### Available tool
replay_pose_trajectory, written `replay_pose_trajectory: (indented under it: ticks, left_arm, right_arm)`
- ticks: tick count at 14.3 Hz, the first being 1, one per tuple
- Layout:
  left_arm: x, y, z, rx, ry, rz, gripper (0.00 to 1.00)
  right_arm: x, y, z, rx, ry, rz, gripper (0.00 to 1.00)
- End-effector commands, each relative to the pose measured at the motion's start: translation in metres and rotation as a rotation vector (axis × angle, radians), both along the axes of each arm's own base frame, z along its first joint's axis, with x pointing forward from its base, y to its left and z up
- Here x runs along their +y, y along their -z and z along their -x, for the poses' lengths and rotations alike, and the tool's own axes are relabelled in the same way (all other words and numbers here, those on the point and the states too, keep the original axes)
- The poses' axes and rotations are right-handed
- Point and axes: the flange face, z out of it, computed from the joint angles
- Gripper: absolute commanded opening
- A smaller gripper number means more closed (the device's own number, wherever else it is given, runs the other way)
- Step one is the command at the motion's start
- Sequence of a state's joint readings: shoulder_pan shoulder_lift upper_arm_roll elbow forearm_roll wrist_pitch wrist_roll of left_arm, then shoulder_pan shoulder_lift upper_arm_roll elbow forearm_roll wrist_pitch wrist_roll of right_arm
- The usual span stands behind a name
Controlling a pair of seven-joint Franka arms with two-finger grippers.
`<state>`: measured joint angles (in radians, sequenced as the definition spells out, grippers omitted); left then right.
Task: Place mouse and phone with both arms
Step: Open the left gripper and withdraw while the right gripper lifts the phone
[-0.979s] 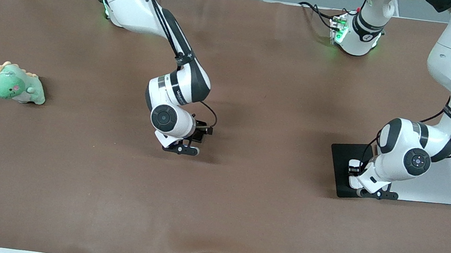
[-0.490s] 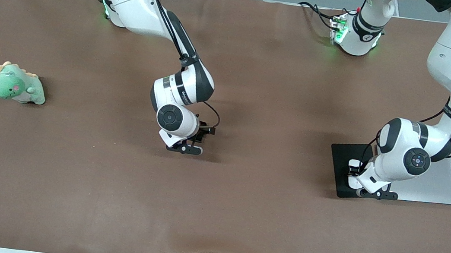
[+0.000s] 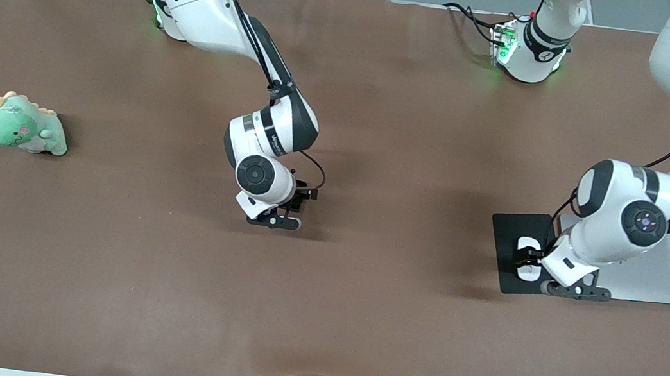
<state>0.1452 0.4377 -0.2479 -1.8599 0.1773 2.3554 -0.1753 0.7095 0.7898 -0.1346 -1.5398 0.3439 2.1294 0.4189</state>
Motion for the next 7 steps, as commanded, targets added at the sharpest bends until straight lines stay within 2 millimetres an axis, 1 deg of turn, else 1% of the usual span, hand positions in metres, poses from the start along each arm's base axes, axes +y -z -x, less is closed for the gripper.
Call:
replay_pose_trajectory:
  ticks: [1, 2, 3, 4, 5, 6, 7]
  left_arm:
    - [0.004, -0.045, 0.006, -0.055, 0.015, -0.027, 1.00]
    - [0.003, -0.063, 0.007, -0.076, 0.015, -0.031, 1.00]
    - [0.002, -0.079, 0.010, -0.076, 0.014, -0.040, 1.00]
    - [0.003, -0.097, 0.012, -0.068, 0.010, -0.052, 1.00]
    - [0.002, -0.114, 0.013, -0.049, 0.007, -0.062, 1.00]
    - [0.000, -0.135, 0.014, -0.029, 0.006, -0.072, 1.00]
    - [0.001, -0.154, 0.016, -0.011, -0.001, -0.083, 1.00]
  right_arm:
    - [0.010, 0.017, 0.010, -0.004, -0.005, 0.041, 1.00]
    - [0.010, 0.017, 0.009, -0.004, -0.001, 0.042, 1.00]
    - [0.008, 0.012, 0.006, -0.001, 0.013, 0.042, 0.28]
    - [0.002, 0.007, -0.002, 0.001, 0.058, 0.034, 0.00]
    - [0.005, 0.006, 0.000, 0.004, 0.051, 0.048, 0.00]
    - [0.002, 0.001, -0.002, 0.021, 0.064, 0.045, 0.00]
    - [0.000, -0.009, -0.005, 0.033, 0.063, 0.048, 0.00]
